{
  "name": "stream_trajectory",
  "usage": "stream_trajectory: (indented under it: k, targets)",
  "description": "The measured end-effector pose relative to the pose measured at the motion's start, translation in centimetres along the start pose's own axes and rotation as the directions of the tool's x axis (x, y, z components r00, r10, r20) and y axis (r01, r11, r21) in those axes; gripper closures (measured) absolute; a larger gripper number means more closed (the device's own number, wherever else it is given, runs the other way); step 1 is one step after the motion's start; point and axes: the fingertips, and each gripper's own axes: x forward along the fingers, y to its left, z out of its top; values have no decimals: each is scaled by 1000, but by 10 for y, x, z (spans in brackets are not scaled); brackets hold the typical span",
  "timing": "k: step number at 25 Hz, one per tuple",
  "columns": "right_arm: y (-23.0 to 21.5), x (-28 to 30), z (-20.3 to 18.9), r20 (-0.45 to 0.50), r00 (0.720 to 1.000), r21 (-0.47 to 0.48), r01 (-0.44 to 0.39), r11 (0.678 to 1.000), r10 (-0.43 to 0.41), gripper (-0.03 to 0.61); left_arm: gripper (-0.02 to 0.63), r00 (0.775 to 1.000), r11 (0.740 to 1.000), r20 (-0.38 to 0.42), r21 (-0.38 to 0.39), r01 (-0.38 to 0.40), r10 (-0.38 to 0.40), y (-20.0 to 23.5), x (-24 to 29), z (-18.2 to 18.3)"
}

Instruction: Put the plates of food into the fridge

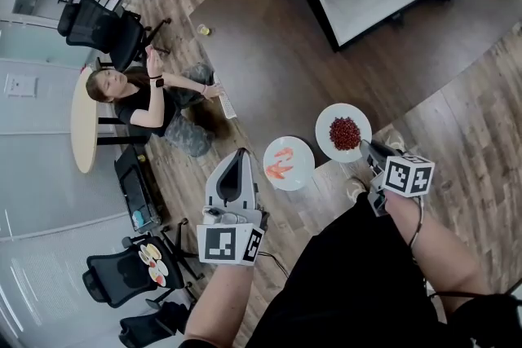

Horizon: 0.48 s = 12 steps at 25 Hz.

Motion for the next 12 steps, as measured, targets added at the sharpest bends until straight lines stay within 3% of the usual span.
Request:
stream_trajectory:
  k: [12]
  targets:
    - [18,-14,44,46,998,14,-36,999,35,561,611,999,1000,31,-8,8,-8,-3,24,20]
